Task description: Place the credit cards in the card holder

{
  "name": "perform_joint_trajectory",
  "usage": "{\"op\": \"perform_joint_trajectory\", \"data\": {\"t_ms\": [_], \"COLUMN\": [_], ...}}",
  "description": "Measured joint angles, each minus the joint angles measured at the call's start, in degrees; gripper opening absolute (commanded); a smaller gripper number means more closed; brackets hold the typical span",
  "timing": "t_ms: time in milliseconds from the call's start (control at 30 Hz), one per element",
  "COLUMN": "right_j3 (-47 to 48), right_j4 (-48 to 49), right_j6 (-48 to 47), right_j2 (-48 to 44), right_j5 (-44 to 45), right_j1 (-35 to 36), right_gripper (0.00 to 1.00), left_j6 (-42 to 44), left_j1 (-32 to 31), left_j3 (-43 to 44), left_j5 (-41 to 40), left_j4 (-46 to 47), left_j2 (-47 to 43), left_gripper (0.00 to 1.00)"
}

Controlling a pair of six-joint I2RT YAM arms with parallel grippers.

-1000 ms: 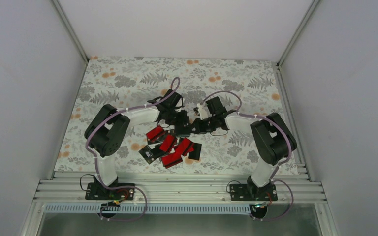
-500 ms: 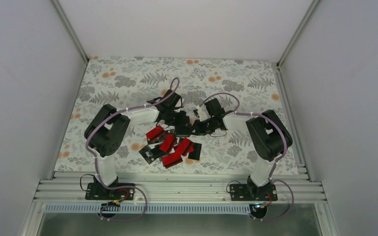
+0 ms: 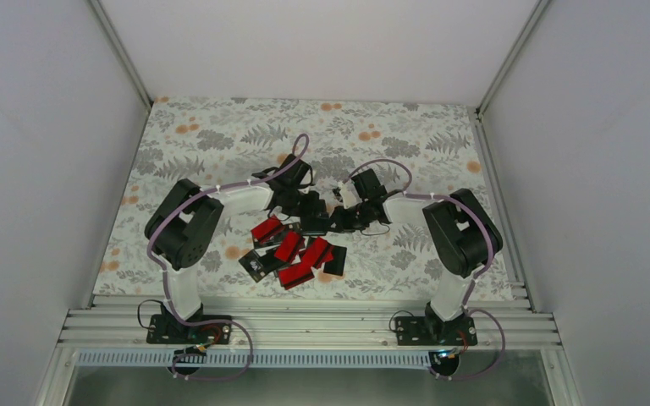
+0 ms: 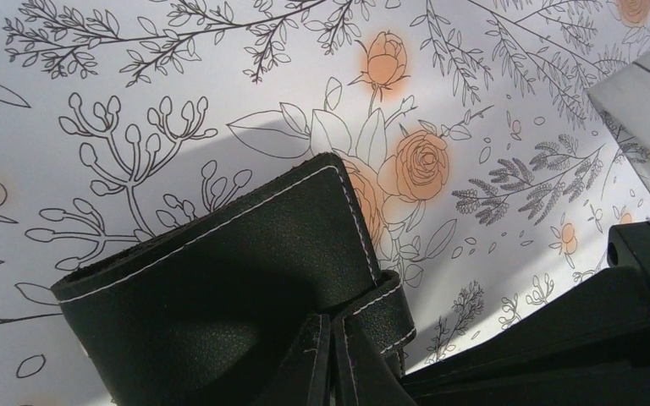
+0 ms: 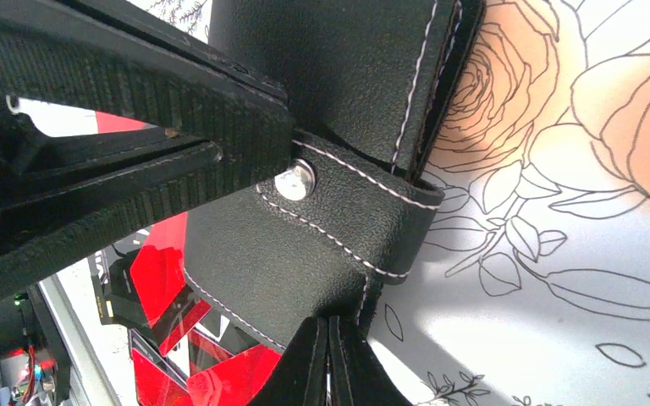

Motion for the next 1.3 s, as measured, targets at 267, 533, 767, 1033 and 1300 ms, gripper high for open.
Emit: {"op": "perform_joint_trajectory", "data": {"t_ms": [267,533,767,1033,1300], "right_j3": [0.02,0.13,0.33,0.92,0.98], "right_j4": [0.00,-0.02,-0.28,-1.01,-1.14], "right_j6": [0.02,0.02,0.04,0.02,0.04], "right_j2": [0.02,0.09,0.13,0.44,0.46], "right_j5": [0.22,0.35,0.61,0.63,0.74], "right_j1": [0.00,0.00,0.00,0.00,0.00], "right_gripper": [0.04,0.04,0.04,0.04,0.04], "left_j6": [0.24,0.66,1.46,1.79,1.92], "left_j1": [0.04,0.04,0.02,-0.96,-2.47], "left_j3": [0.00,-0.02,-0.90,-1.49,-3.58], "left_j5": [-0.63,-1.07,-1.88,-4.76,-8.37], "left_j4": [-0.28,-0.28,0.98,2.19,4.92], "left_j2": [-0.02,-0.02,-0.02,-0.02,-1.01], "left_gripper": [0.02,0.02,0.03,0.02,0.02]}}
